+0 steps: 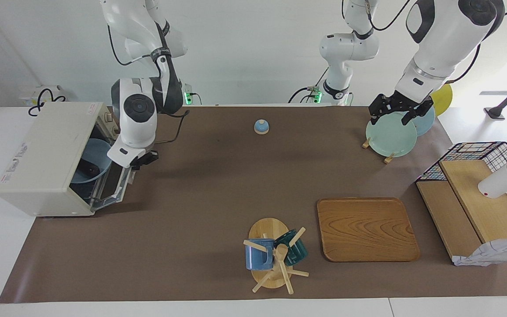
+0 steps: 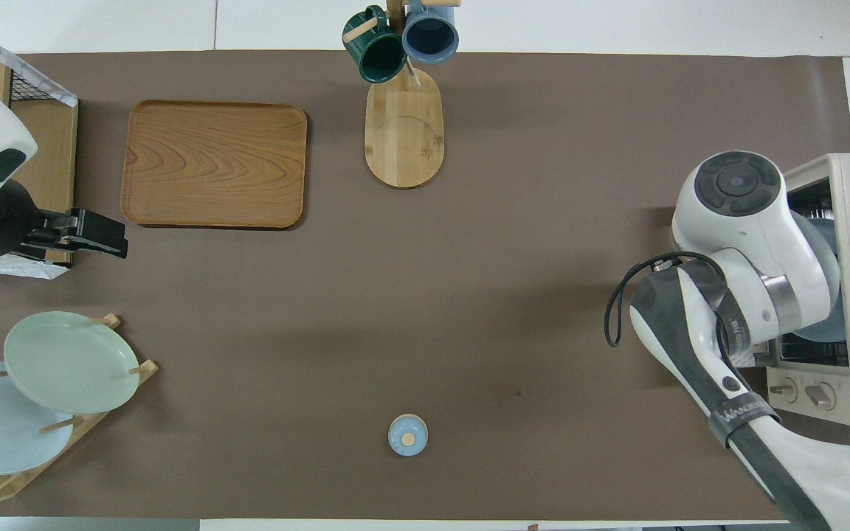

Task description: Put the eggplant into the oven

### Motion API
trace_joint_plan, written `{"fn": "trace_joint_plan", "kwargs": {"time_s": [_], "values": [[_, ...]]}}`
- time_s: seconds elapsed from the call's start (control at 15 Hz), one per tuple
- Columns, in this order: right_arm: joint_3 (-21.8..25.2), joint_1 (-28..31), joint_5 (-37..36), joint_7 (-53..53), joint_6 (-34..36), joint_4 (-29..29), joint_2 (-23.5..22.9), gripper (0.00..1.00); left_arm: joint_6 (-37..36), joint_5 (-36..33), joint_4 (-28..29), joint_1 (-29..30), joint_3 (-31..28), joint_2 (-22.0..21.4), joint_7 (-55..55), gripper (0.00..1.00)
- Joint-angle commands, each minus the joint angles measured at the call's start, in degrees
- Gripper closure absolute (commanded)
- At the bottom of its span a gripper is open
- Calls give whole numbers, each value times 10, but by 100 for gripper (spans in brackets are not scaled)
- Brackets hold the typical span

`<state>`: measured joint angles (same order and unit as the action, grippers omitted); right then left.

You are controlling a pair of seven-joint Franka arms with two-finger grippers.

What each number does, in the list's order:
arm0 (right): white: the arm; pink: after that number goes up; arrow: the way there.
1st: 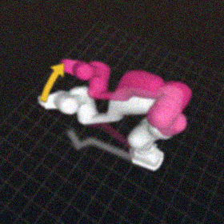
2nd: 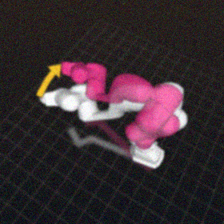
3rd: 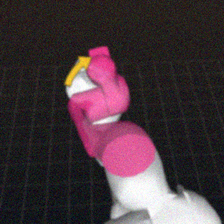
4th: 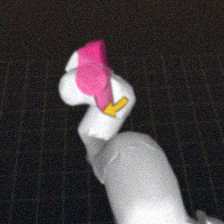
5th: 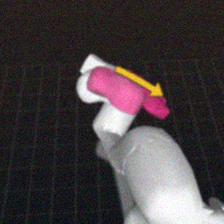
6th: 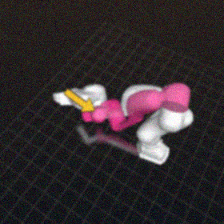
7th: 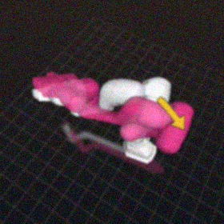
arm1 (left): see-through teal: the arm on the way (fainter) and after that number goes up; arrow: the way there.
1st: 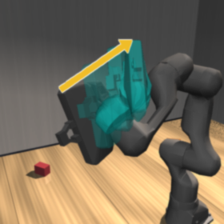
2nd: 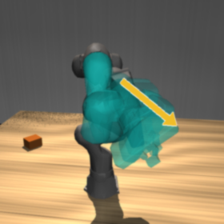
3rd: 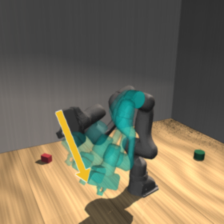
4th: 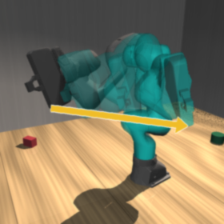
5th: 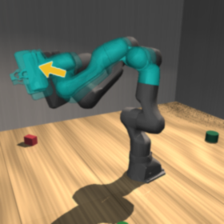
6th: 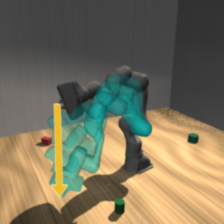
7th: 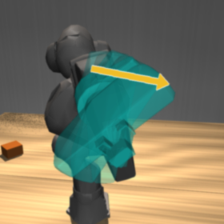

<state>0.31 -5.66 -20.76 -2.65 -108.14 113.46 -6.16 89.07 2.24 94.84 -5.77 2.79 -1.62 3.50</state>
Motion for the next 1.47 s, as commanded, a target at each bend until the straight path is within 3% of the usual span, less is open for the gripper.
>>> {"fn": "trace_joint_plan", "kwargs": {"time_s": [0.0,0.6,0.8,0.93,1.13,1.33,1.4], "values": [[13,56,-31,-54,-23,-22,-14,100,1,9,3,1,-2,-8,3,0],[16,70,-31,-68,30,-29,11,100,1,9,3,1,-2,-8,3,0],[13,67,-31,-73,111,-81,27,100,1,9,3,1,-2,-8,3,0],[12,65,-27,-82,127,-105,27,100,1,9,3,1,-2,-8,3,0],[12,65,98,-80,110,-123,22,100,1,9,3,1,-2,-8,3,0],[13,63,170,-82,93,-113,23,77,2,9,3,1,-2,-8,3,0],[12,68,176,-83,100,-112,24,46,1,9,3,1,-2,-8,3,0]]}}
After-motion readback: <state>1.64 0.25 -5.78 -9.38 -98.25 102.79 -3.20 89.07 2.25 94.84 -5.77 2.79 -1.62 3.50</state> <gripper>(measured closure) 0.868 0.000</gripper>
